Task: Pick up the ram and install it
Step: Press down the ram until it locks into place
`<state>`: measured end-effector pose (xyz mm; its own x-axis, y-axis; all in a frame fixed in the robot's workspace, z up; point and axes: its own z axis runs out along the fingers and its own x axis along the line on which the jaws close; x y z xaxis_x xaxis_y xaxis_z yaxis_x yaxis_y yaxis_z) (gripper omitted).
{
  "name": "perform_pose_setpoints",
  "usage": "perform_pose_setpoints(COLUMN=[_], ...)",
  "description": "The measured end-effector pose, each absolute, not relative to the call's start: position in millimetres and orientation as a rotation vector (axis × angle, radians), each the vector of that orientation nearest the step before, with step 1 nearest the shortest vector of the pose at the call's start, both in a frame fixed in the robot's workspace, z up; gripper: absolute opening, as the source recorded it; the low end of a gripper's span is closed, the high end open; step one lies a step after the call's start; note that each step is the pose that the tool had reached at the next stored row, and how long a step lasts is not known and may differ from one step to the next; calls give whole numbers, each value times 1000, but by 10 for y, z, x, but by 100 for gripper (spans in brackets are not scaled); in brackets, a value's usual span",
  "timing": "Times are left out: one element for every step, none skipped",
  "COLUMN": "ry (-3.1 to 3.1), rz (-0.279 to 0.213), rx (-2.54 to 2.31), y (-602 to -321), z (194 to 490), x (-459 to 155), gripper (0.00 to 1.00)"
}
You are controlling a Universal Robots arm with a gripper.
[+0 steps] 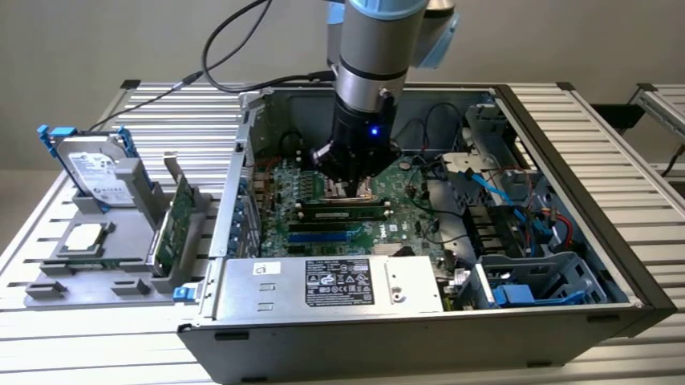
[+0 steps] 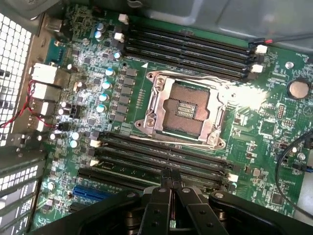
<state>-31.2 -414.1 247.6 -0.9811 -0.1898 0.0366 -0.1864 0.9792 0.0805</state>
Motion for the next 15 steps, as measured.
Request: perform_pose_setpoints(ry=[-3084, -3087, -3089, -3091, -3093, -3094, -3095, -3095, -3096, -3096, -3096, -3096, -3096, -3096, -3096], rz=[-119, -120, -121, -121, -121, -122, -122, -122, -122, -122, -122, -122, -122, -122, -122], rx=[267, 244, 221, 201, 182, 167, 155, 145, 138, 135, 135, 135, 133, 131, 127], y=[-4141, -4141, -4141, -4141, -4141, -4141, -4141, -4141, -4142, -4148, -4158, -4176, -4192, -4206, -4221], z=[2476, 2475, 2475, 2475, 2476, 2475, 2476, 2476, 2476, 2477, 2479, 2480, 2481, 2484, 2488], x=[-312, -312, -312, -312, -312, -312, -312, -312, -315, -326, -335, -340, -342, -342, -343], gripper=[11, 11, 11, 11, 11, 11, 11, 11, 11, 11, 11, 11, 11, 11, 11])
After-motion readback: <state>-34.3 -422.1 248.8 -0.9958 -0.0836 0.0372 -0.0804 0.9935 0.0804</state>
